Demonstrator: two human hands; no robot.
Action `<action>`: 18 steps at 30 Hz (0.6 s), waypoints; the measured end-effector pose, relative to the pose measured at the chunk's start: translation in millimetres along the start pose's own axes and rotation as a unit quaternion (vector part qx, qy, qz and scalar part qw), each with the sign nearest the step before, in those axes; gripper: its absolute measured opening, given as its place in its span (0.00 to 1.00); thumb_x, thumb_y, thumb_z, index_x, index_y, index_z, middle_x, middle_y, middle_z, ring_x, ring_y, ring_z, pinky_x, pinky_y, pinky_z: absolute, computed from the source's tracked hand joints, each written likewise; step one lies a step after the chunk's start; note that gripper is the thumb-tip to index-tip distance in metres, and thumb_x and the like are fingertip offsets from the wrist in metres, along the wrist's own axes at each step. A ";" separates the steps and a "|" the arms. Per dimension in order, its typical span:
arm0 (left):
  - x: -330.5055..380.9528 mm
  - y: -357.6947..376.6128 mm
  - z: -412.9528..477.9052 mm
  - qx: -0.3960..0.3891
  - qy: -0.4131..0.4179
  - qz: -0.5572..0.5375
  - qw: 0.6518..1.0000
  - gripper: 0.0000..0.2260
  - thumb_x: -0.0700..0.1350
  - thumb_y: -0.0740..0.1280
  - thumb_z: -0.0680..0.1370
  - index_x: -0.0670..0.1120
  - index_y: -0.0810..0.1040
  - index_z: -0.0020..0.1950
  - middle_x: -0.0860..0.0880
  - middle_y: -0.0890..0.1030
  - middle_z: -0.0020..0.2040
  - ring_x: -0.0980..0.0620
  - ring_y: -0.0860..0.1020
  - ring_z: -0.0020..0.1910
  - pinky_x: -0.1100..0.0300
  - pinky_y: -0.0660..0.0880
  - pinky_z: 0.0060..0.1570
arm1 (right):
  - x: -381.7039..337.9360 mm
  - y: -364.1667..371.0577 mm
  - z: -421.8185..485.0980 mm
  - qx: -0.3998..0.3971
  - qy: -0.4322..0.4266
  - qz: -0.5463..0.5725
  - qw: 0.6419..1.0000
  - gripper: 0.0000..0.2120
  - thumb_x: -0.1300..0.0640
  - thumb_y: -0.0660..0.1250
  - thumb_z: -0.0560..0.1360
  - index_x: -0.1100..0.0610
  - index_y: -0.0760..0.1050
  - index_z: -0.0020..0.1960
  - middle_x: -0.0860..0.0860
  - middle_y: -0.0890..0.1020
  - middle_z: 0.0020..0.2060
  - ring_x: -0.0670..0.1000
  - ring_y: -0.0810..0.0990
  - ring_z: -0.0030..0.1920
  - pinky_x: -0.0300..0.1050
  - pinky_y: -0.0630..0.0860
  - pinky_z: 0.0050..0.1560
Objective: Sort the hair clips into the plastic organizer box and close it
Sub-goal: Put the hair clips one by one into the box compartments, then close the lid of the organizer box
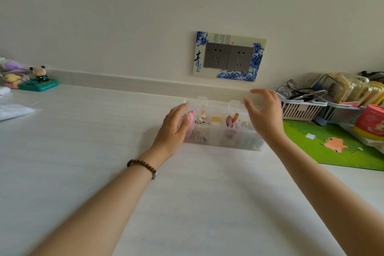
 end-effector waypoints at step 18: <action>-0.8 -11.2 3.8 0.024 -0.234 -0.250 0.939 0.14 0.56 0.58 0.77 0.46 0.70 0.43 0.49 0.72 0.34 0.62 0.73 0.24 0.62 0.66 0.35 | 74.3 7.6 -44.7 -0.253 0.337 0.396 0.816 0.23 0.60 0.59 0.77 0.55 0.62 0.71 0.56 0.73 0.63 0.57 0.75 0.60 0.50 0.70 0.64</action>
Point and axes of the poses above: each hand's wrist, its own z-axis towards the middle knuckle, its own y-axis out of the palm, x = y × z, the point moved 5 cm from there along z, towards the middle knuckle
